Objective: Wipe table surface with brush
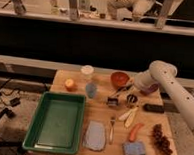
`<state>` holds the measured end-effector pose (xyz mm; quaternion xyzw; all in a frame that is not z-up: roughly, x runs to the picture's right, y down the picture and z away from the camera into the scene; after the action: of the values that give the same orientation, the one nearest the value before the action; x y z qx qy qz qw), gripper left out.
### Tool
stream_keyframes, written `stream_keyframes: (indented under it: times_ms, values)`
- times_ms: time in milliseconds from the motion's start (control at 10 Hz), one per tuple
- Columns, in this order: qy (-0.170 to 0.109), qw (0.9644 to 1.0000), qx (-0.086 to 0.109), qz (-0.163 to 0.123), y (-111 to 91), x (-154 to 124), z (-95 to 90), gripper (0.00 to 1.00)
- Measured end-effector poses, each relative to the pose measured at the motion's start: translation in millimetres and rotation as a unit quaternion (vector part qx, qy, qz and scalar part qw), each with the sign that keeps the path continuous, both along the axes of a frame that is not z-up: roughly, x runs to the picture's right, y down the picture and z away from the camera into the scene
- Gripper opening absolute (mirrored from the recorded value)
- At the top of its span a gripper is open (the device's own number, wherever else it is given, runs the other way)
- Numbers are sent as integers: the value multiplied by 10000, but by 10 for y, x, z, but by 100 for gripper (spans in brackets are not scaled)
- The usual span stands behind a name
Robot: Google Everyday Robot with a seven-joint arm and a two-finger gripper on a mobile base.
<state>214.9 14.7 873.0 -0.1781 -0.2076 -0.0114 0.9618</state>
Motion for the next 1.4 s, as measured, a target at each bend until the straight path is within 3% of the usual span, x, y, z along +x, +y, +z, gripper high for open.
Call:
stream_keyframes:
  times_ms: [100, 500, 900, 1400]
  values:
    - [-16, 10000, -7, -41, -83, -78, 121, 0]
    - [-155, 9997, -59, -195, -148, -340, 229, 0]
    - [-284, 9989, -197, -321, 3, -469, 75, 0]
    - [-454, 9982, -162, -359, 38, -554, -81, 0]
